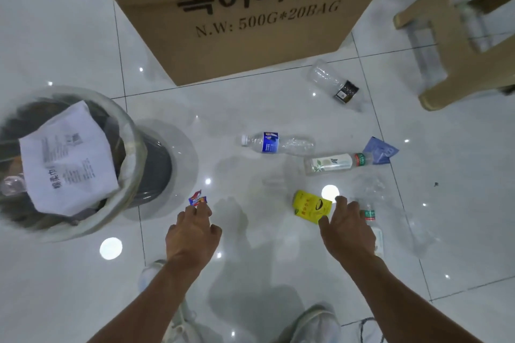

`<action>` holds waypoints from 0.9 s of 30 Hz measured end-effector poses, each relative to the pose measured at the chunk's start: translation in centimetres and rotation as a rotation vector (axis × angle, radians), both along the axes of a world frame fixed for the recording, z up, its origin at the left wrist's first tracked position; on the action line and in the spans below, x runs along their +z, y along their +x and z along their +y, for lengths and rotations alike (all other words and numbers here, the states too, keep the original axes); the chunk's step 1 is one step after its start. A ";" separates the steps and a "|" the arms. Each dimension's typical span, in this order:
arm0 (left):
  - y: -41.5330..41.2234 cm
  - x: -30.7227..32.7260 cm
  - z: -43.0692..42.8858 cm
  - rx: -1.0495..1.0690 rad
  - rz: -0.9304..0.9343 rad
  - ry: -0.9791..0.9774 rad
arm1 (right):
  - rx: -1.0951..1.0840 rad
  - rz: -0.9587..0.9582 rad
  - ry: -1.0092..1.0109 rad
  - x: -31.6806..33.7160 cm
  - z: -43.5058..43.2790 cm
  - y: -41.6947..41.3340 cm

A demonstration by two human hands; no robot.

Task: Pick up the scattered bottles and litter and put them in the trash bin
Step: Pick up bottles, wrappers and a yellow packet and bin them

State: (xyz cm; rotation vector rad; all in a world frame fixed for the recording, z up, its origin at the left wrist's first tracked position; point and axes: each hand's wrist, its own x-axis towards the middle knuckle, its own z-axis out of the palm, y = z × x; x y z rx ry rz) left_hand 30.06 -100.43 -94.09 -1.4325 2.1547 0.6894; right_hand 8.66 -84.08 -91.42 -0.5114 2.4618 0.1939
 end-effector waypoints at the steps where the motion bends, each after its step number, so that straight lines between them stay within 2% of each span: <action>1: -0.5 -0.9 -0.6 -0.020 0.008 -0.017 | 0.010 0.016 -0.013 -1.0 -0.6 -0.9; 7: -6.3 -8.3 -3.2 -0.207 0.041 -0.157 | -0.023 0.080 -0.050 -8.8 -2.4 -6.0; 11: -11.4 -13.2 -3.5 -0.313 0.132 -0.296 | 0.044 0.169 -0.078 -13.8 -2.3 -8.5; 16: -17.7 -17.0 -3.6 -0.491 0.215 -0.478 | -0.192 0.148 -0.173 -17.5 -1.8 -10.6; 20: -18.5 -18.8 -3.4 -0.646 0.191 -0.407 | -0.131 0.130 -0.170 -18.1 -0.9 -11.4; 24: -16.3 -19.0 -2.3 -0.689 0.072 -0.394 | -0.116 0.062 -0.170 -18.1 -0.8 -11.4; 27: -15.2 -18.7 -2.0 -0.626 0.082 -0.365 | -0.173 0.040 -0.249 -18.0 -1.5 -11.3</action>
